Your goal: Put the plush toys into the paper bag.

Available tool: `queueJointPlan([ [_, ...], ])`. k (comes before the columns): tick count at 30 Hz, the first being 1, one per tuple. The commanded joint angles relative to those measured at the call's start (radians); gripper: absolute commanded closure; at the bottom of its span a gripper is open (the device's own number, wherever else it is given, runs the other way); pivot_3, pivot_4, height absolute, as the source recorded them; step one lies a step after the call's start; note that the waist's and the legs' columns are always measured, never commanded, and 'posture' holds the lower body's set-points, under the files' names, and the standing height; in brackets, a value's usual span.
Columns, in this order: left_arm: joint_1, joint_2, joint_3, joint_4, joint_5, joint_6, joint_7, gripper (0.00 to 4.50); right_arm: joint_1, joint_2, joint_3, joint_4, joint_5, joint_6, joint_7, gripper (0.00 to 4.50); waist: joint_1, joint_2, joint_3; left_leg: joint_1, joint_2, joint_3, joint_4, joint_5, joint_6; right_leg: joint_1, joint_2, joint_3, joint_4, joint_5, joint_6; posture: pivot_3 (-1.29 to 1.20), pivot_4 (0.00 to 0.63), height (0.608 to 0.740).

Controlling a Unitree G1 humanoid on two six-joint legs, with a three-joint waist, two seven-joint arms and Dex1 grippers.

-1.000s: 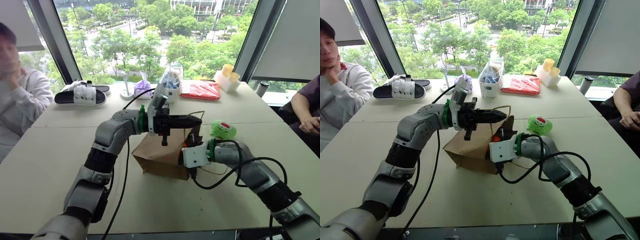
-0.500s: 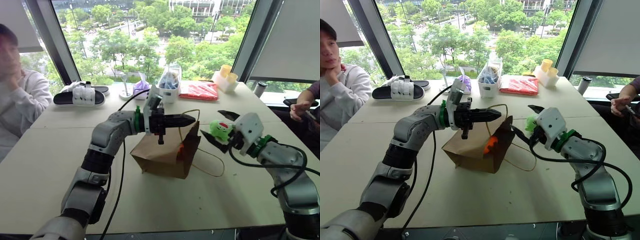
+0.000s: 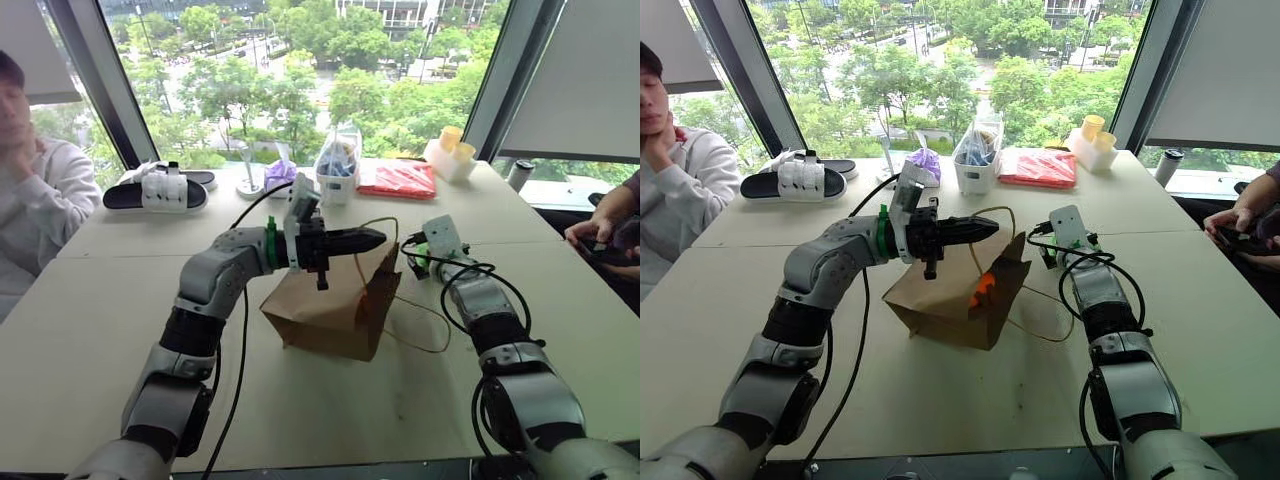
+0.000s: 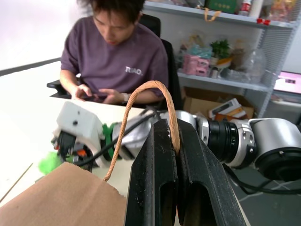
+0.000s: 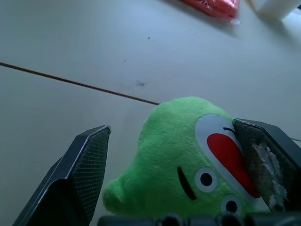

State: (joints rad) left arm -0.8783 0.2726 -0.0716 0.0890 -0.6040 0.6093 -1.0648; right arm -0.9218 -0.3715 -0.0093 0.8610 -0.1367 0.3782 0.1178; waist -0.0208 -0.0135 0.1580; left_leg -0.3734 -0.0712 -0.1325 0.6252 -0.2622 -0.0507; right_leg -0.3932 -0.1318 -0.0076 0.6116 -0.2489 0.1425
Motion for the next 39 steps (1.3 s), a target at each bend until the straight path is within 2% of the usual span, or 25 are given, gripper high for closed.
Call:
queueJointPlan([
  [1,0.003,0.008,0.033,-0.051,-0.025,0.002,0.017,4.50,-0.047,-0.010,0.014,0.126,-0.026,-0.062,-0.033,0.84,0.001,0.000,0.000,0.000,0.000,-0.001,0.000,0.000,0.000,0.000,0.000,0.000,0.000,0.000,0.000,0.00,0.150,0.740],
  [7,0.003,0.009,0.036,-0.046,-0.028,-0.004,0.024,4.50,-0.064,-0.025,0.037,0.187,-0.050,-0.110,-0.049,3.79,-0.004,0.000,0.000,0.001,-0.001,-0.001,0.002,0.000,0.000,0.002,0.000,0.000,0.000,0.000,0.000,0.00,0.150,0.740],
  [9,0.000,0.009,0.034,-0.037,-0.030,-0.006,0.019,4.50,-0.062,-0.041,0.044,0.176,-0.061,-0.124,-0.052,4.49,-0.007,0.000,0.000,0.001,-0.001,-0.001,0.002,0.000,0.000,0.002,0.001,0.000,0.000,0.000,0.000,0.00,0.150,0.740],
  [12,-0.008,0.003,0.026,-0.021,-0.027,-0.011,0.006,4.50,-0.032,-0.085,0.058,0.073,-0.074,-0.199,-0.029,4.49,-0.006,0.000,0.000,0.000,-0.001,-0.001,0.002,0.000,0.000,0.002,0.001,0.000,0.000,0.000,0.000,0.00,0.150,0.740],
  [16,-0.025,-0.007,0.013,0.007,-0.020,-0.022,-0.017,4.50,0.130,-0.166,-0.006,-0.379,0.033,-0.263,0.133,4.49,-0.009,0.000,0.000,-0.001,-0.001,-0.001,0.001,0.000,0.000,0.001,0.001,0.000,0.000,0.000,0.000,0.00,0.150,0.740],
  [21,-0.063,-0.011,0.019,0.066,-0.021,-0.026,-0.050,4.50,0.424,-0.324,-0.073,-0.998,0.222,-0.189,0.431,4.49,-0.016,0.000,0.000,-0.001,-0.001,-0.002,0.000,-0.001,0.002,0.002,0.001,0.000,0.000,-0.001,0.002,0.00,0.150,0.740],
  [25,-0.098,-0.014,0.027,0.106,-0.025,-0.020,-0.068,4.50,0.601,-0.419,-0.106,-1.279,0.277,-0.125,0.534,4.49,-0.017,-0.001,0.000,0.000,-0.001,-0.001,0.003,-0.004,0.007,0.005,0.001,0.000,-0.002,-0.002,0.004,0.00,0.150,0.740],
  [28,-0.114,-0.021,0.026,0.121,-0.031,-0.008,-0.077,4.50,0.678,-0.451,-0.085,-1.373,0.257,-0.131,0.571,4.49,-0.011,-0.002,0.000,0.001,-0.001,-0.001,0.004,-0.004,0.007,0.006,0.001,0.002,-0.002,-0.002,0.004,0.00,0.150,0.740],
  [31,-0.117,-0.028,0.024,0.125,-0.034,-0.002,-0.086,4.50,0.682,-0.446,-0.040,-1.405,0.240,-0.135,0.583,4.49,-0.004,-0.002,0.000,0.001,0.000,-0.001,0.005,-0.004,0.007,0.005,0.002,0.002,-0.001,-0.002,0.004,0.00,0.150,0.740],
  [35,-0.121,-0.047,0.017,0.117,-0.037,0.007,-0.095,4.50,0.644,-0.434,0.081,-1.380,0.166,-0.191,0.614,4.49,0.008,-0.002,0.000,0.001,0.000,-0.002,0.004,-0.004,0.007,0.005,0.002,0.002,-0.001,-0.002,0.004,0.00,0.150,0.740],
  [39,-0.122,-0.066,0.013,0.098,-0.047,0.020,-0.103,4.50,0.531,-0.396,0.232,-1.248,0.084,-0.312,0.675,4.49,0.006,-0.002,0.001,0.000,0.000,-0.001,0.005,-0.004,0.007,0.004,0.002,0.002,-0.002,-0.002,0.004,0.00,0.150,0.740],
])
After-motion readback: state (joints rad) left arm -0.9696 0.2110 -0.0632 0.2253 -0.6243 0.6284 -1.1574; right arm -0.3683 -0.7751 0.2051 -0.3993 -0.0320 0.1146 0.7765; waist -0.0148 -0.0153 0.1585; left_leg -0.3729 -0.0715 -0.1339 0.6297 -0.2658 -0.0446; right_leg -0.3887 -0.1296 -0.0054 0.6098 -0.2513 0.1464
